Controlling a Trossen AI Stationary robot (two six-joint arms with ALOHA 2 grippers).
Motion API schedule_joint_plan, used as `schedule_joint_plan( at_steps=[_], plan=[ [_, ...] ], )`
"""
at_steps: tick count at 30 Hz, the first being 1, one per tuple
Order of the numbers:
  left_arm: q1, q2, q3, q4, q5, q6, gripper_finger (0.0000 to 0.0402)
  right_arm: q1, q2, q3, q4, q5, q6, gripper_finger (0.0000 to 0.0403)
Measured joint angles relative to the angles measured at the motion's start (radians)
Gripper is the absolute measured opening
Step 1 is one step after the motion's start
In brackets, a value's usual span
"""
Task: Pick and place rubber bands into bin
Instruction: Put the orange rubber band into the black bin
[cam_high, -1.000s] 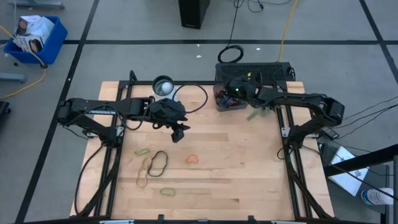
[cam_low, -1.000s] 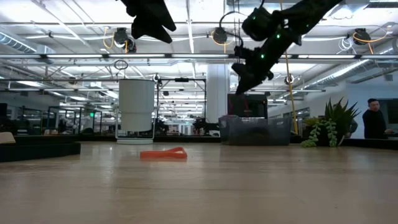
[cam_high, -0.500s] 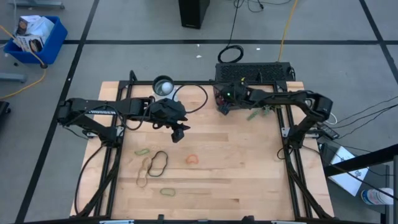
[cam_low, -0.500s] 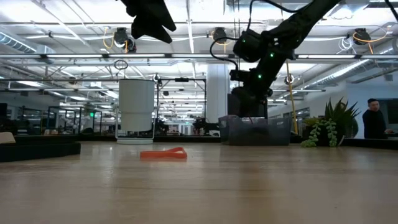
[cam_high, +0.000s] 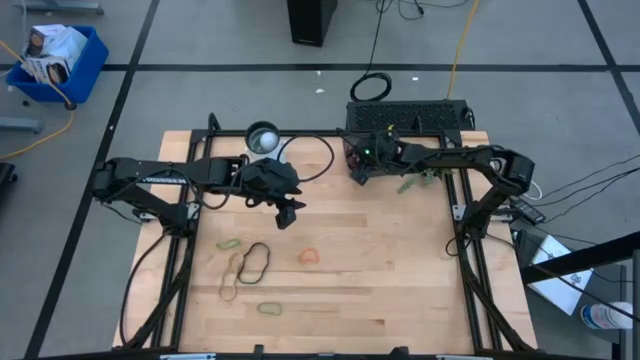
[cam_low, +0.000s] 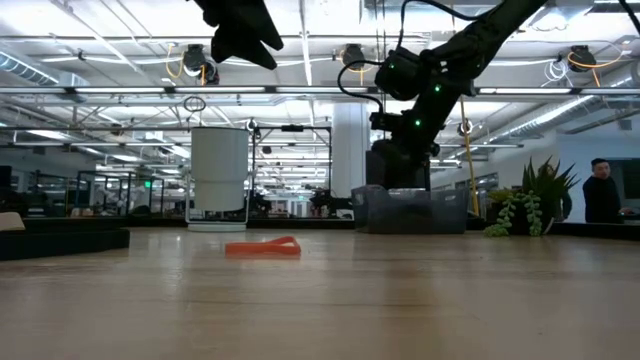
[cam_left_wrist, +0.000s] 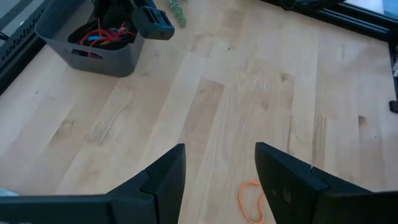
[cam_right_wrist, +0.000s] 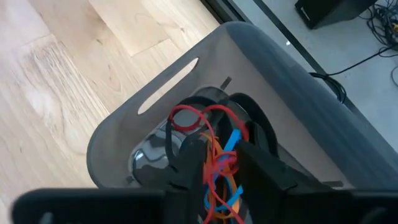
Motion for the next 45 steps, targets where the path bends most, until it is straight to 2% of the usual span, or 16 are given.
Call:
schedule_joint_plan(
  at_steps=[5,11,18,27,35,45],
  plan=[
    [0.000,0.000,0.000,0.000,0.000,0.000,0.0200,0.000,-0.003,0.000,-0.002,0.000,0.017,0.0145],
    [0.000,0.000,0.000,0.000,0.000,0.039,0.0200,0.015,-0.072,0.000,-0.003,0.000,-0.011,0.0172],
    [-0.011,0.050,0.000,0.043,0.009,0.130,0.0200,0.069,-0.259,0.000,0.001,-0.002,-0.012,0.0174],
    [-0.049,0.267,-0.001,0.087,0.036,0.214,0.0200,0.161,-0.447,0.000,-0.013,-0.003,-0.007,0.0171],
    [-0.092,0.447,-0.002,0.080,0.146,0.235,0.0200,0.198,-0.552,0.000,-0.013,-0.002,-0.053,0.0168],
    [-0.133,0.563,-0.001,0.138,0.161,0.257,0.0200,0.198,-0.583,0.000,-0.014,-0.001,-0.053,0.0165]
  ],
)
